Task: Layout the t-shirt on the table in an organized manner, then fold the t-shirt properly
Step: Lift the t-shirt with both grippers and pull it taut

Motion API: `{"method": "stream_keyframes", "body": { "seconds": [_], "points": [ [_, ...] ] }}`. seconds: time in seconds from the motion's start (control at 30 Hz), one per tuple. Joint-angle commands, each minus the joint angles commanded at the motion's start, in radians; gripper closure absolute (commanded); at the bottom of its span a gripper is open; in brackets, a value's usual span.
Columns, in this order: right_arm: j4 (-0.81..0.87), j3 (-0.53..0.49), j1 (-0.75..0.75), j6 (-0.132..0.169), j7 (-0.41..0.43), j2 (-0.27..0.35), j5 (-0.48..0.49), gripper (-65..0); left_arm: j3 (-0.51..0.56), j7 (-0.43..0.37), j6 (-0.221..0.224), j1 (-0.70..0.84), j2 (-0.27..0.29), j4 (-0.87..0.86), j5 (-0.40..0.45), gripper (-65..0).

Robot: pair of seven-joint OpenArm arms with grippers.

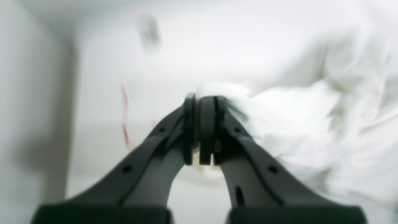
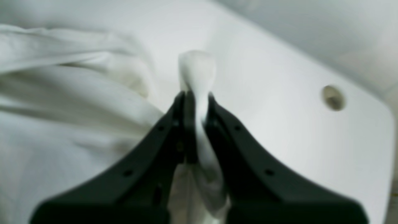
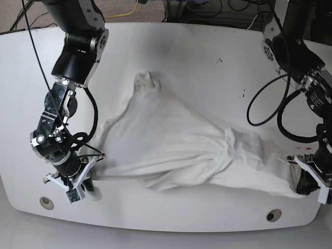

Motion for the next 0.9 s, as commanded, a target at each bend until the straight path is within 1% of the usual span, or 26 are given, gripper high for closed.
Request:
{"method": "stream_keyframes", "body": {
  "seconds": [0.1,0.13,0.2,0.23,0.37,0.5,0.6,0.67,0.77,0.9],
  "points": [
    [-0.008,-0.003,0.086,0.000,-0.003,0.037,0.000,-1.4,0.000,0.000,0.002,-0.129,0.000,-0.028,0.000,-0.1],
    [-0.012,-0.006,0.097,0.000,-0.003,0.040,0.000,-1.4,0.000,0.000,0.002,-0.147,0.000,-0.032,0.002,-0.1],
    [-0.032,-0.034,0.172,0.000,-0.005,0.061,0.000,-1.4,0.000,0.000,0.002,-0.244,0.000,-0.077,0.005,-0.1],
    [-0.034,-0.040,0.183,0.000,-0.006,0.068,0.000,-1.4,-0.002,0.000,0.002,-0.259,0.000,-0.084,0.008,-0.1],
    [-0.041,-0.061,0.293,0.000,-0.057,0.137,0.008,-1.4,-0.006,0.000,-0.002,-0.416,-0.005,-0.150,0.077,-0.1],
    [-0.035,-0.057,0.356,0.000,-0.095,0.178,0.009,-1.4,-0.029,0.000,-0.005,-0.506,-0.005,-0.192,0.106,-0.1],
    [-0.009,-0.055,0.354,0.000,-0.114,0.204,0.009,-1.4,-0.060,0.000,-0.005,-0.516,-0.005,-0.222,0.103,-0.1],
    [0.018,-0.054,0.316,0.000,-0.123,0.210,0.009,-1.4,-0.072,0.000,-0.005,-0.499,-0.005,-0.232,0.103,-0.1],
    [0.074,-0.043,0.222,0.000,-0.124,0.212,0.009,-1.4,-0.072,0.000,-0.006,-0.431,-0.005,-0.226,0.101,-0.1],
    [0.147,0.015,0.058,0.000,-0.124,0.192,0.009,-1.4,-0.083,0.000,-0.006,-0.299,-0.005,-0.192,0.100,-0.1]
  ]
}}
